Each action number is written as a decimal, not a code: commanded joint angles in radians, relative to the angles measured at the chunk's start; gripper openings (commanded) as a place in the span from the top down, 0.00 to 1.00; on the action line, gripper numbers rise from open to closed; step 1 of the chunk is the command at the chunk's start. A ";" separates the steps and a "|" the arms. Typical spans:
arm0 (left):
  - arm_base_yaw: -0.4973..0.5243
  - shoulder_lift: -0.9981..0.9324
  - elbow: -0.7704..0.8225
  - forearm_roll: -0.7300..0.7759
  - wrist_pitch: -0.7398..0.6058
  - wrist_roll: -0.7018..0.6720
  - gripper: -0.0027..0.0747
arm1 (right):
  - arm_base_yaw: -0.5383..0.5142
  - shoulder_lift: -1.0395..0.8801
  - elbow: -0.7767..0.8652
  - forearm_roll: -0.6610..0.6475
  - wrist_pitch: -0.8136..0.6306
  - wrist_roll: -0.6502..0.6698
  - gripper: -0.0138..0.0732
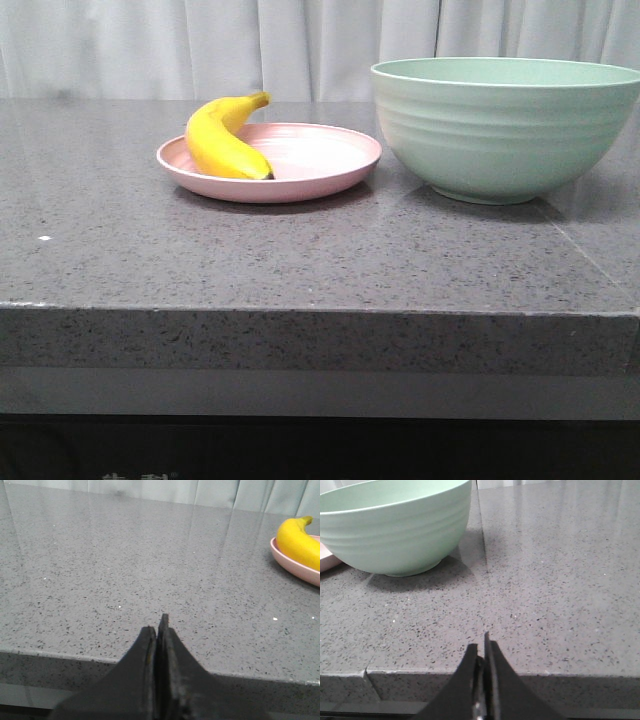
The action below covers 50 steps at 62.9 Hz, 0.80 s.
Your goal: Transfer banana from pink plate to green bowl
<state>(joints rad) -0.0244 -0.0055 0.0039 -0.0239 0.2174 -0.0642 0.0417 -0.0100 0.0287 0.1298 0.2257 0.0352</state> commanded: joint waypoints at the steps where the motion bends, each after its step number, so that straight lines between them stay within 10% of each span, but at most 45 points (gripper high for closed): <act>1: 0.002 -0.023 0.004 -0.006 -0.089 -0.003 0.99 | -0.007 -0.022 -0.005 -0.001 -0.087 -0.003 0.92; 50: 0.002 0.500 -0.466 0.024 -0.145 -0.003 0.99 | -0.007 0.424 -0.581 -0.098 0.015 -0.003 0.91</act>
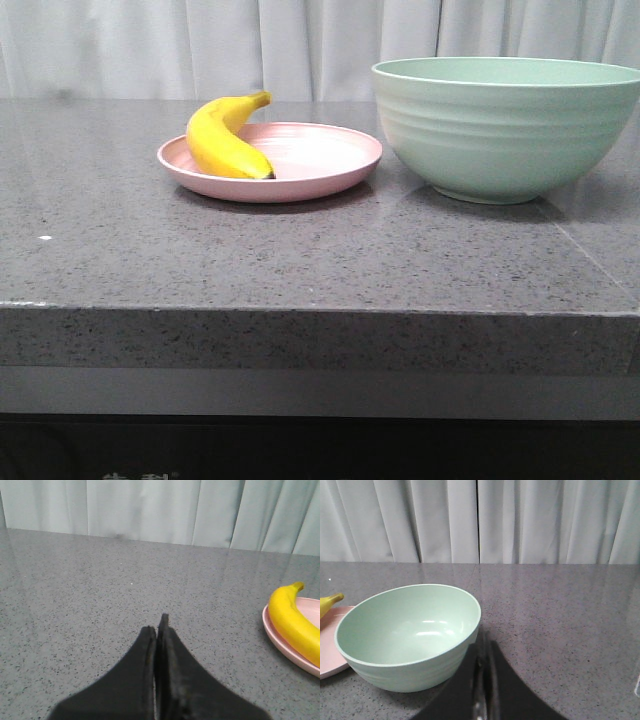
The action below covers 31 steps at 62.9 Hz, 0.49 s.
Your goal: Transfer banana from pink plate to green bowl
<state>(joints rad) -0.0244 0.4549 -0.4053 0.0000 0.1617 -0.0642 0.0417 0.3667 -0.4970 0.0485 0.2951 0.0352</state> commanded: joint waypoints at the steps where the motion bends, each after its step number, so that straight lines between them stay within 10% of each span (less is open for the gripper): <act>1: 0.002 0.040 -0.056 0.000 -0.090 -0.003 0.99 | -0.007 0.051 -0.056 -0.017 -0.054 -0.003 0.91; 14: 0.002 0.040 -0.058 0.000 -0.090 -0.003 0.92 | -0.007 0.055 -0.056 -0.017 -0.056 -0.003 0.79; 31: 0.002 0.040 -0.058 0.000 -0.107 -0.003 0.10 | -0.007 0.055 -0.056 -0.017 -0.053 -0.003 0.19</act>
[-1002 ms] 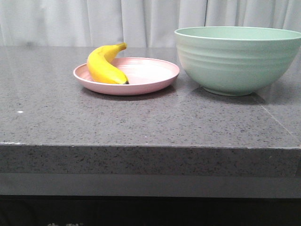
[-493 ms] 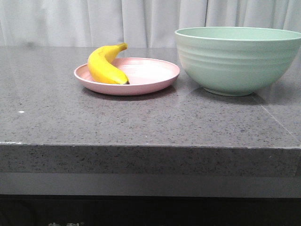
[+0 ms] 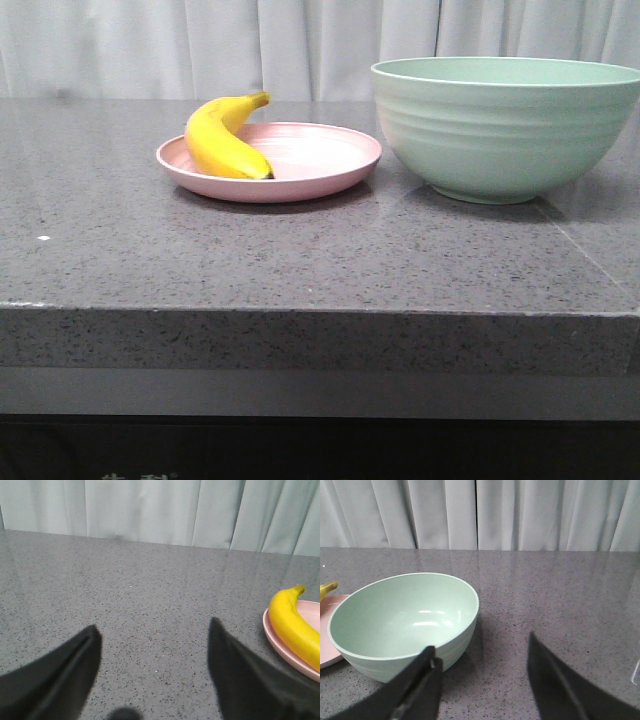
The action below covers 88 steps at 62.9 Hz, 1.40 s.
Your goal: Transfer banana from pink plate to green bowl
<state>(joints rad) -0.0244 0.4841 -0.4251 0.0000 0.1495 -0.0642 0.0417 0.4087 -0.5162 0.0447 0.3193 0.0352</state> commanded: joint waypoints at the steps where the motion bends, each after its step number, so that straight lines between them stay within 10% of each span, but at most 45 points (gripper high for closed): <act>1: 0.002 0.011 -0.038 0.000 -0.095 -0.003 0.08 | -0.007 0.013 -0.036 -0.013 -0.077 -0.003 0.18; 34: -0.021 0.274 -0.396 -0.057 0.360 -0.003 0.14 | -0.007 0.013 -0.036 -0.012 -0.077 -0.003 0.17; 62: -0.415 0.778 -0.717 -0.033 0.378 -0.188 0.14 | -0.007 0.013 -0.036 -0.012 -0.077 -0.003 0.17; 88: -0.522 1.221 -1.206 -0.035 0.756 -0.345 0.24 | 0.013 0.013 -0.036 -0.012 -0.077 -0.003 0.17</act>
<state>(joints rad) -0.5381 1.6961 -1.5354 -0.0307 0.8706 -0.3827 0.0437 0.4087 -0.5162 0.0434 0.3217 0.0352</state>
